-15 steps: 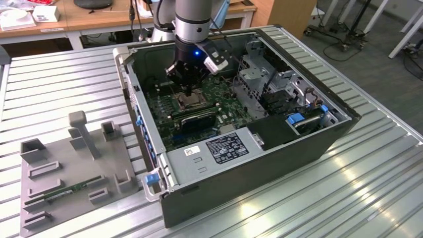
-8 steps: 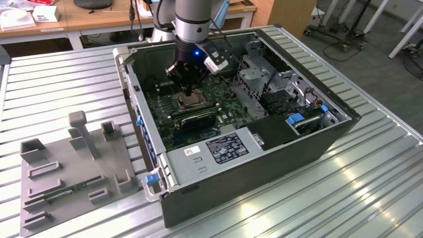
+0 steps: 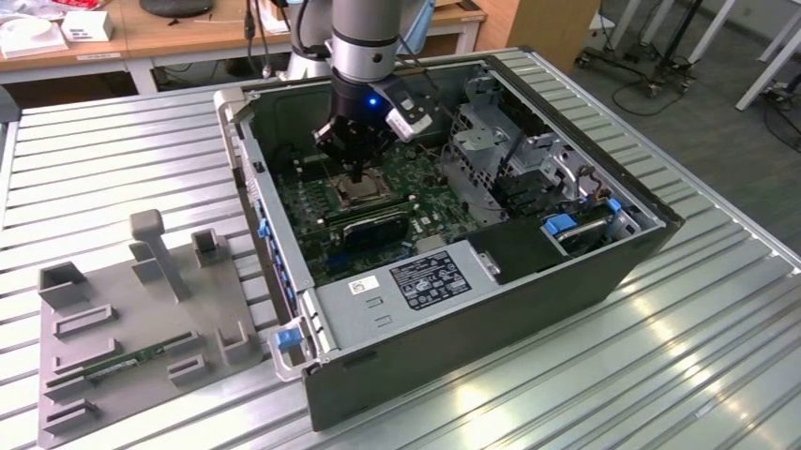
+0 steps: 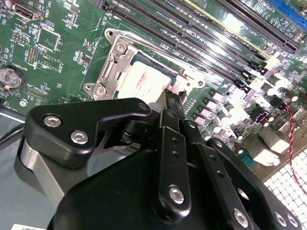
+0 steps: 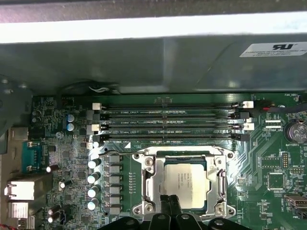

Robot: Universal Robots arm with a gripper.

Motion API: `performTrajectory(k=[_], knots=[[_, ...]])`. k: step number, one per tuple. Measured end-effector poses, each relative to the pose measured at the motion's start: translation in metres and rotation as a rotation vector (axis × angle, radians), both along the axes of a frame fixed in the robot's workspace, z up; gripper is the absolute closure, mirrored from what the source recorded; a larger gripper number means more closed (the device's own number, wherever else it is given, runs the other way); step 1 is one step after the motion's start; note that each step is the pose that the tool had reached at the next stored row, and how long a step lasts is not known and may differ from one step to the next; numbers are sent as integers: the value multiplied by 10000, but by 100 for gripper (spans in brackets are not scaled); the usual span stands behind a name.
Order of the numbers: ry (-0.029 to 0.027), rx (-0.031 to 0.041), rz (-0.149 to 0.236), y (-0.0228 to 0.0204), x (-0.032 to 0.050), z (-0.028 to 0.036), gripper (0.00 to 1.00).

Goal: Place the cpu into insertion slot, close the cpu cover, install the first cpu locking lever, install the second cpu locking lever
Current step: 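Close the cpu cover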

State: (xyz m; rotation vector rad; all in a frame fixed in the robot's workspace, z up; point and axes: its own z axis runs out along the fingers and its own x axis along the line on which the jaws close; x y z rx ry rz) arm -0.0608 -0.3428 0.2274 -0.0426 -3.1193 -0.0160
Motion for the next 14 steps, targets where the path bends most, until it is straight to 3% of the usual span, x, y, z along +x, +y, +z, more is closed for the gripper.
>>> performTrajectory(k=[5, 14], knots=[[-40, 1, 5, 0, -21, -13, 89], [-41, 0, 5, 0, -22, -19, 89]])
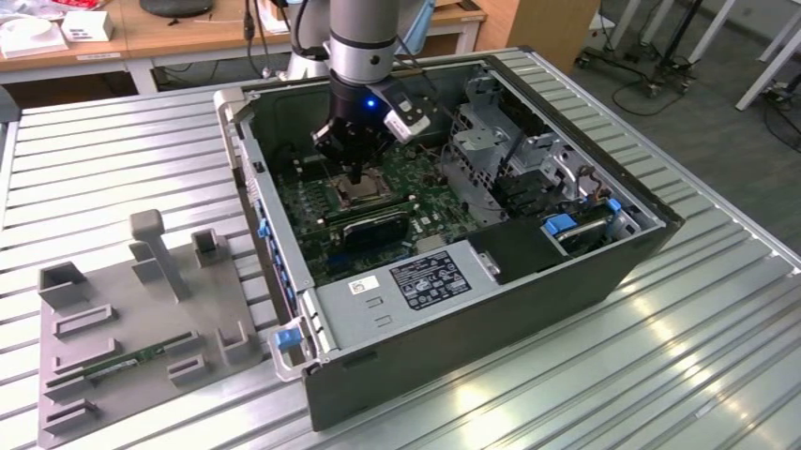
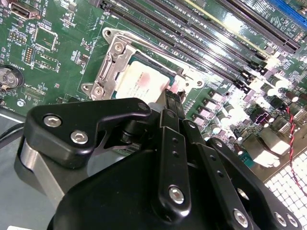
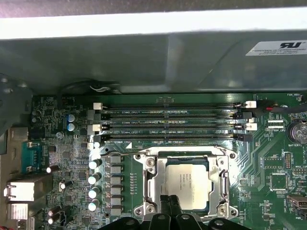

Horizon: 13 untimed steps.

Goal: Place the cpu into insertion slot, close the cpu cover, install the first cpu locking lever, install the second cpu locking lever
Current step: 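Close the cpu cover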

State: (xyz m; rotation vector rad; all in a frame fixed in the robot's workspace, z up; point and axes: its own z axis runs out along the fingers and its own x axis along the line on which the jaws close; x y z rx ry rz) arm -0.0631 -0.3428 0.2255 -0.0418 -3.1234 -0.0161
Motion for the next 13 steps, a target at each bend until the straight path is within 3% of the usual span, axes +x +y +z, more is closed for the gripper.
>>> performTrajectory(k=[8, 13], knots=[[-7, 0, 0, 0, -11, -26, 89], [-63, 0, 3, 0, -32, -56, 89]])
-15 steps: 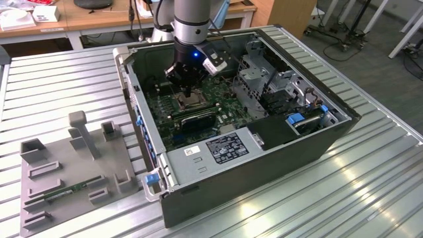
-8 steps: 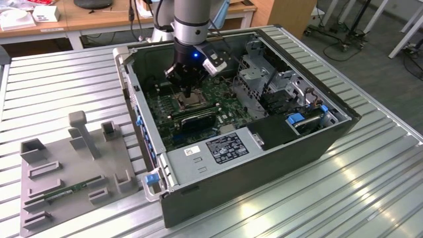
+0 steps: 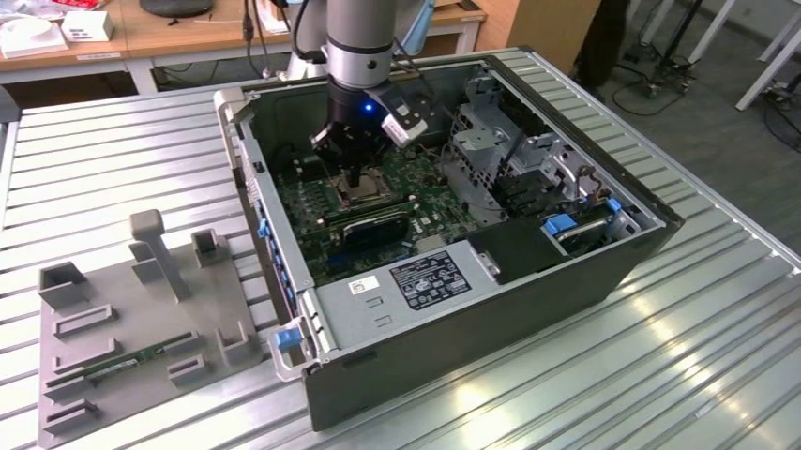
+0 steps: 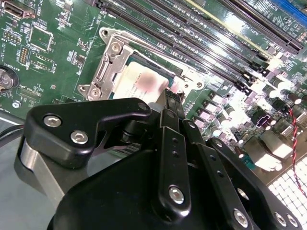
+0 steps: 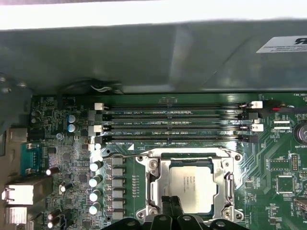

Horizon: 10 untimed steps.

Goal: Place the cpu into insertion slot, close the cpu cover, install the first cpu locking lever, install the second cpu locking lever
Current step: 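Close the cpu cover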

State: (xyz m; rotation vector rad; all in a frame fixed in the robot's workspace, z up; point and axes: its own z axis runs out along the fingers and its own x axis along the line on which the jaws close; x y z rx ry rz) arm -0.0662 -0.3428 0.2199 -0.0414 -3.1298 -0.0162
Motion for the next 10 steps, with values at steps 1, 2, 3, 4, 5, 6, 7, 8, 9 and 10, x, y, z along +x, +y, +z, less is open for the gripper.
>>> performTrajectory(k=[1, 2, 3, 4, 5, 6, 7, 8, 9, 10], knots=[[-8, 0, 0, 0, -3, -3, 89], [-15, 0, 0, 0, -7, -6, 89], [-26, 1, 1, 1, -11, -11, 89], [-37, 2, 1, 4, -17, -16, 89], [-44, 1, 1, 7, -25, -18, 89], [-54, 1, 1, 9, -31, -22, 89], [-66, 1, 3, 11, -35, -26, 89], [-79, 2, 7, 13, -38, -31, 89], [-89, 1, 11, 14, -41, -34, 89], [-97, -1, 15, 15, -43, -36, 89]])
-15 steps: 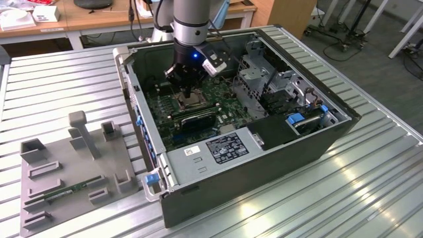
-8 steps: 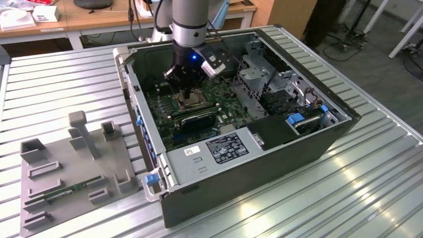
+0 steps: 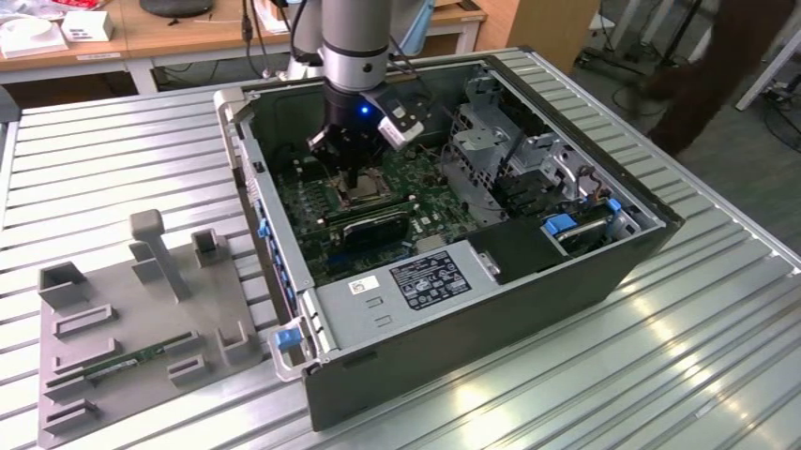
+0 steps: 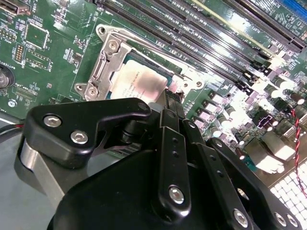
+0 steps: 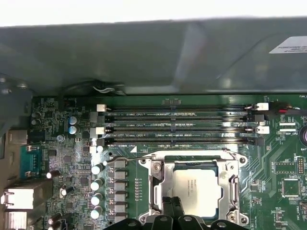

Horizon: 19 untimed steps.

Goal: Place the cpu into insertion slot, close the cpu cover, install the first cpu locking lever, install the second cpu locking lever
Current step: 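Close the cpu cover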

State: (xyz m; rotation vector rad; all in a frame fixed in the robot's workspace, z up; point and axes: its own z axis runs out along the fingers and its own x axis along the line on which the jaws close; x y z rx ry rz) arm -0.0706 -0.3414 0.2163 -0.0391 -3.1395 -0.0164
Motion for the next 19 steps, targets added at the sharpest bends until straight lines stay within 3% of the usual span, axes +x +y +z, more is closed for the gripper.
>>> performTrajectory(k=[15, 19], knots=[[-57, 2, 9, 3, -27, -12, 89], [-166, 7, 9, 3, -39, -20, 89]])
